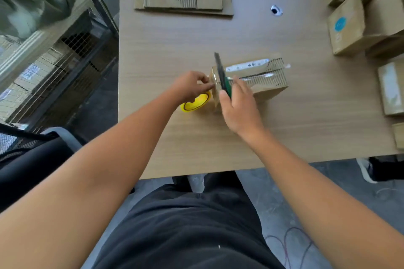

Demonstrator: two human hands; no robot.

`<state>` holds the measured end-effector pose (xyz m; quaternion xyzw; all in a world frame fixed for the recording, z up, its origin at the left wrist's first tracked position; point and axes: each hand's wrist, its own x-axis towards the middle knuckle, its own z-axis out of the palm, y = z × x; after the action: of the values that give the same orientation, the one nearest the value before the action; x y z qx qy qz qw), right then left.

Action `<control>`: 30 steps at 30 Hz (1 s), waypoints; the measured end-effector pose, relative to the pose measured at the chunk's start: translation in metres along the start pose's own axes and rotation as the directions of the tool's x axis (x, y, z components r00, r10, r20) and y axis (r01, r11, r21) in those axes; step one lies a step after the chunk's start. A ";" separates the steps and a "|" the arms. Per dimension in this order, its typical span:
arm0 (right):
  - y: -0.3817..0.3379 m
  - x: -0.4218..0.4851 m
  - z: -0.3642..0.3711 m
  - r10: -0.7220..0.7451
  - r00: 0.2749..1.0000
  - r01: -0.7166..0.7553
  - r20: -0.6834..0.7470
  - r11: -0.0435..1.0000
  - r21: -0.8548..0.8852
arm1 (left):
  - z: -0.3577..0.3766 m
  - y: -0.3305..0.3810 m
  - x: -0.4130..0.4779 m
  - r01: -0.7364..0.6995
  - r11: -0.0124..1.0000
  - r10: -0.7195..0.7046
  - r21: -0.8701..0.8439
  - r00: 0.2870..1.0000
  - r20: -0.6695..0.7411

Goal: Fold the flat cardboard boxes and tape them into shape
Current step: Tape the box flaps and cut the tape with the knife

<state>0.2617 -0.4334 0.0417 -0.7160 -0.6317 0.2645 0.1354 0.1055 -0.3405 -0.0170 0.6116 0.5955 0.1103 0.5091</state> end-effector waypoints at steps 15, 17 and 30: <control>-0.021 0.034 0.015 0.063 0.966 0.046 0.250 0.911 -0.410 | -0.024 -0.034 -0.024 0.011 0.999 -0.014 -0.038 0.996 -0.092; -0.023 0.032 0.019 0.072 0.966 0.046 0.247 0.897 -0.441 | -0.025 -0.028 -0.025 0.017 1.000 -0.018 -0.016 0.998 -0.063; 0.007 0.011 0.025 -0.050 0.982 0.082 0.183 0.982 -0.171 | -0.009 -0.031 -0.041 -0.008 0.986 0.007 -0.165 1.000 -0.003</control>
<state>0.2543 -0.4276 0.0157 -0.6774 -0.6858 0.2652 0.0225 0.0691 -0.3780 -0.0165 0.5694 0.5827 0.1619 0.5569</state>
